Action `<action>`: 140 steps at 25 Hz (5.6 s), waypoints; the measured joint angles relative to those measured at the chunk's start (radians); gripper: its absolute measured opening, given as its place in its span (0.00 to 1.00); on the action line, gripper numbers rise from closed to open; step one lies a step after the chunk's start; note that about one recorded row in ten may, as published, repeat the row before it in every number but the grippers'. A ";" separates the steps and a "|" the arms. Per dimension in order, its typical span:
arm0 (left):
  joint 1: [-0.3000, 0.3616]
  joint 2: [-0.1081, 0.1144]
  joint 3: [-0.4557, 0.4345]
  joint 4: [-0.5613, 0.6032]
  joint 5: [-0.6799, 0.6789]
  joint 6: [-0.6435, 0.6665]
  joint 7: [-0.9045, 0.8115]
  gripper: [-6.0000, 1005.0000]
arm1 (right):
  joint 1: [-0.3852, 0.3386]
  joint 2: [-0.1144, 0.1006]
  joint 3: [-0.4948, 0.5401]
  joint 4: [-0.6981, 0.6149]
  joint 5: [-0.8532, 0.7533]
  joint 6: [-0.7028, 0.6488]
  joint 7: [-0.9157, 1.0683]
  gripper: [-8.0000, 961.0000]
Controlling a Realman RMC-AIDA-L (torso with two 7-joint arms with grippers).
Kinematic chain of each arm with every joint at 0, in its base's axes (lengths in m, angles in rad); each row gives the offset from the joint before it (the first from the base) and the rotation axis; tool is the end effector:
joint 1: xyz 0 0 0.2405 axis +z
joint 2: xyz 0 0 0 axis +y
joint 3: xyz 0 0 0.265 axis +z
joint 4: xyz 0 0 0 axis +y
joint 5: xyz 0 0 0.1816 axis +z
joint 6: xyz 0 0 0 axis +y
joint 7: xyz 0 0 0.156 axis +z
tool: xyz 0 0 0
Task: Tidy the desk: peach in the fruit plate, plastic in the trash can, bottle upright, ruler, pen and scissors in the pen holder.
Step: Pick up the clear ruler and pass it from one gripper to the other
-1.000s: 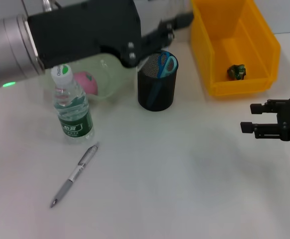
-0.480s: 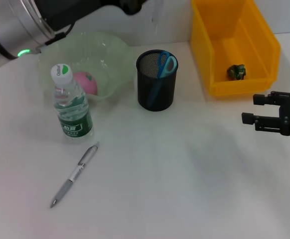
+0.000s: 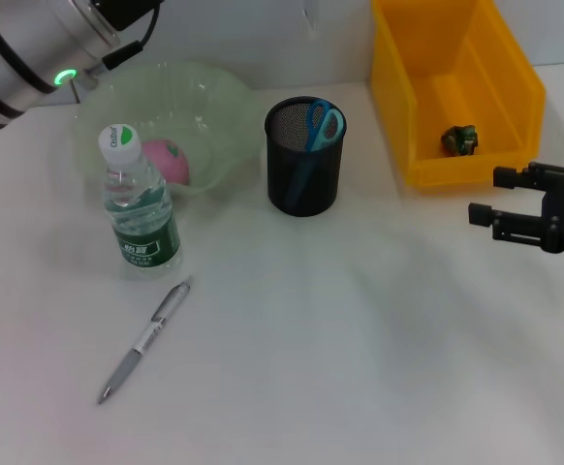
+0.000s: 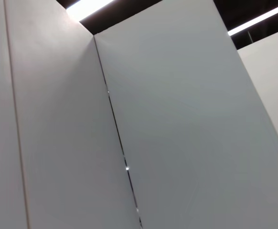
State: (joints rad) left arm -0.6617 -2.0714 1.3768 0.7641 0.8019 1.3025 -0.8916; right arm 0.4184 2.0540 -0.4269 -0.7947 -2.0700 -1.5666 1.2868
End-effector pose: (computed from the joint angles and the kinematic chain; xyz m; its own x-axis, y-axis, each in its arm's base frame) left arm -0.0700 0.3667 0.0166 0.4556 -0.3729 0.8083 0.1211 -0.8736 -0.4713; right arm 0.3031 0.3064 0.0458 0.8113 -0.2748 -0.5160 -0.5170 -0.7491 -0.4141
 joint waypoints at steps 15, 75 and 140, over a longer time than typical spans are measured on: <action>-0.074 -0.006 0.018 -0.258 -0.235 0.072 0.180 0.40 | 0.007 0.014 0.001 0.006 0.024 0.011 -0.019 0.72; 0.069 -0.009 0.151 -0.323 -0.332 0.051 0.194 0.41 | 0.061 0.034 -0.090 0.585 0.518 -0.100 -0.761 0.72; 0.056 -0.009 0.609 -0.285 -0.688 -0.084 0.407 0.42 | 0.172 0.040 0.442 1.332 0.414 0.137 -1.540 0.60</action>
State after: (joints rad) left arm -0.6058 -2.0800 1.9858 0.4786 0.1141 1.2181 -0.4845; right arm 0.5905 2.0939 0.0149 0.5372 -1.6563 -1.4295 -0.2534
